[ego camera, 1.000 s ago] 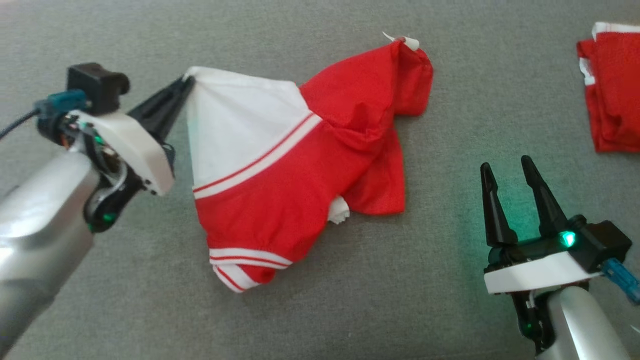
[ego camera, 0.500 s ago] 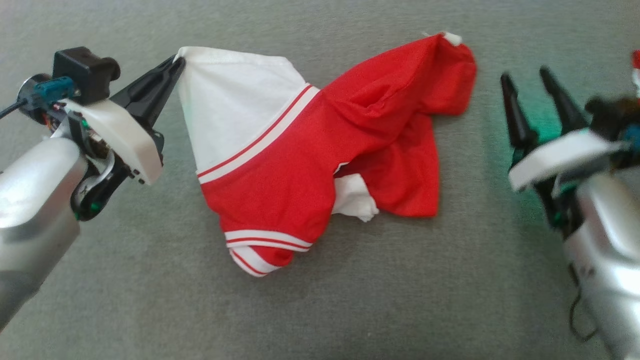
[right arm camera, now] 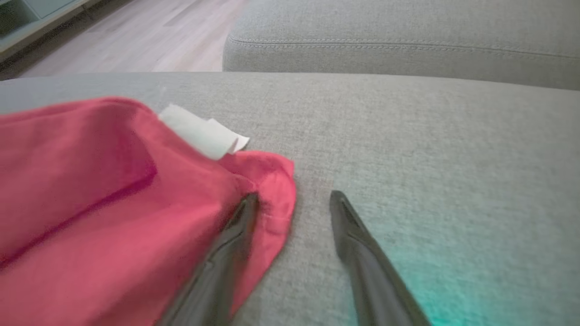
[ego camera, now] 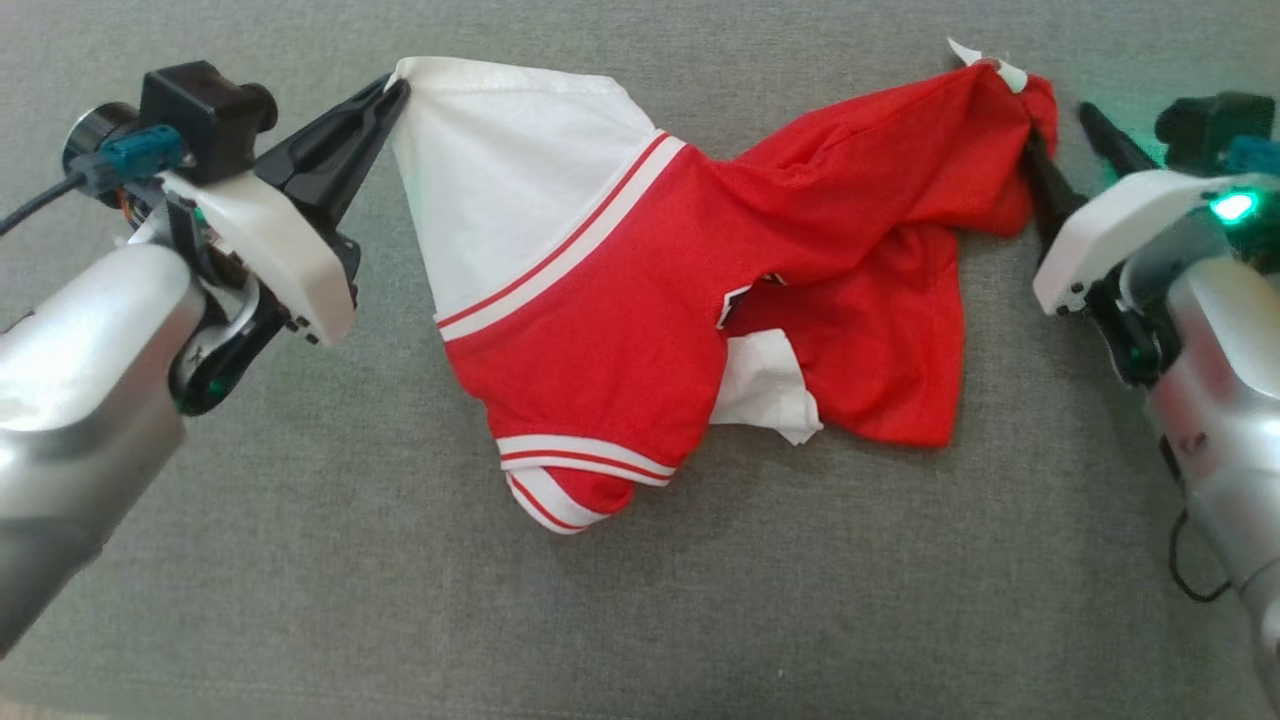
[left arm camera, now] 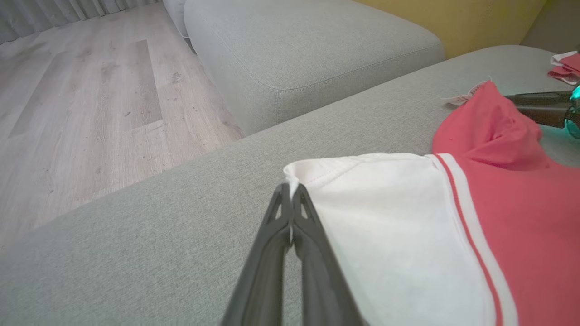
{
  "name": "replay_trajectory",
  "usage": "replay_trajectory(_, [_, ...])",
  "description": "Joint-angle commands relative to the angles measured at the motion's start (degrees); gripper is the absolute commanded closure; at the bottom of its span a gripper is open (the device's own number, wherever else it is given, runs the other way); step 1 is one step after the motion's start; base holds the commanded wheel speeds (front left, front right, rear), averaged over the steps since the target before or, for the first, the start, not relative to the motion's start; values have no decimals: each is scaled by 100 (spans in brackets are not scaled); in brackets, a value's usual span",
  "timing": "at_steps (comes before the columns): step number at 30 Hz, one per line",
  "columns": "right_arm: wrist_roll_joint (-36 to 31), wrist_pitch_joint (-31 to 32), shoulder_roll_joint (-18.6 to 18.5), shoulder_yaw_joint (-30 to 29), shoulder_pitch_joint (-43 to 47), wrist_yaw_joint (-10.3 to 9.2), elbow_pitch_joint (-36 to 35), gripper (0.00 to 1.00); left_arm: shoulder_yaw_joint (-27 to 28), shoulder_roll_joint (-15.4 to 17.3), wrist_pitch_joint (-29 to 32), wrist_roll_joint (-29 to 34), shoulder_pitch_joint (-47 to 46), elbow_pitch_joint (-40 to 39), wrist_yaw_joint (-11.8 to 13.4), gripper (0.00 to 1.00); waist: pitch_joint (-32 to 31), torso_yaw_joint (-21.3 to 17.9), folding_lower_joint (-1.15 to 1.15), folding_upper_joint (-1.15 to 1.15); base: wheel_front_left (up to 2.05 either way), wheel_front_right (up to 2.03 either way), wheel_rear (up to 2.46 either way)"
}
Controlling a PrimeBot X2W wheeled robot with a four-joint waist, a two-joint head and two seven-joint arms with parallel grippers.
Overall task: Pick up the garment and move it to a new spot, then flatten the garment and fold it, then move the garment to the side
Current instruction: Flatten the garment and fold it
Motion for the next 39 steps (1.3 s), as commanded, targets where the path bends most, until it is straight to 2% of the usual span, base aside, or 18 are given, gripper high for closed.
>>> replay_trajectory(1, [80, -19, -2, 162, 45, -4, -53, 100, 229, 209, -71, 50, -295, -80, 21, 100, -14, 9, -1, 0, 0, 0, 0])
replay_trajectory(5, [293, -377, -117, 441, -9, -4, -38, 100, 206, 301, -279, 214, -286, -1, 48, 100, -136, -44, -1, 0, 0, 0, 0])
replay_trajectory(11, [556, -1011, -517, 566, 61, -4, -193, 100, 277, 534, -985, 589, -214, -17, 256, 100, -514, -235, -1, 0, 0, 0, 0])
replay_trajectory(14, [720, -1116, -789, 553, 348, -4, -503, 100, 295, 761, -1129, 652, -10, -200, 380, 100, -743, -380, -1, 0, 0, 0, 0])
replay_trajectory(18, [835, -1164, -1217, 438, 998, -4, -1077, 100, 293, 1172, -1228, 681, 462, -698, 666, 100, -986, -595, -1, 0, 0, 0, 0])
replay_trajectory(23, [853, -1174, -1529, 60, 2224, -4, -1815, 100, 244, 1611, -1333, 675, 1332, -1695, 1228, 100, -1132, -791, -1, 0, 0, 0, 0])
replay_trajectory(28, [842, -1176, -1419, -478, 3469, -4, -2493, 100, 167, 1836, -1388, 619, 2236, -2427, 1859, 100, -1254, -855, -1, 0, 0, 0, 0])
replay_trajectory(29, [842, -1176, -1419, -478, 3469, -4, -2493, 100, 167, 1836, -1388, 619, 2236, -2427, 1859, 100, -1254, -855, -1, 0, 0, 0, 0])
replay_trajectory(31, [797, -1176, -1344, -764, 3818, -4, -2749, 100, 219, 1890, -1407, 678, 2430, -2575, 2024, 100, -1375, -861, -1, 0, 0, 0, 0])
replay_trajectory(35, [516, -1129, -1328, -1337, 4140, -4, -3395, 100, 478, 2123, -1423, 922, 2516, -2900, 2219, 100, -1693, -965, -1, 0, 0, 0, 0])
replay_trajectory(39, [193, -653, -1407, -1884, 4165, -4, -4361, 100, 848, 2434, -1426, 1045, 2482, -3324, 2322, 100, -2051, -1104, -1, 0, 0, 0, 0])
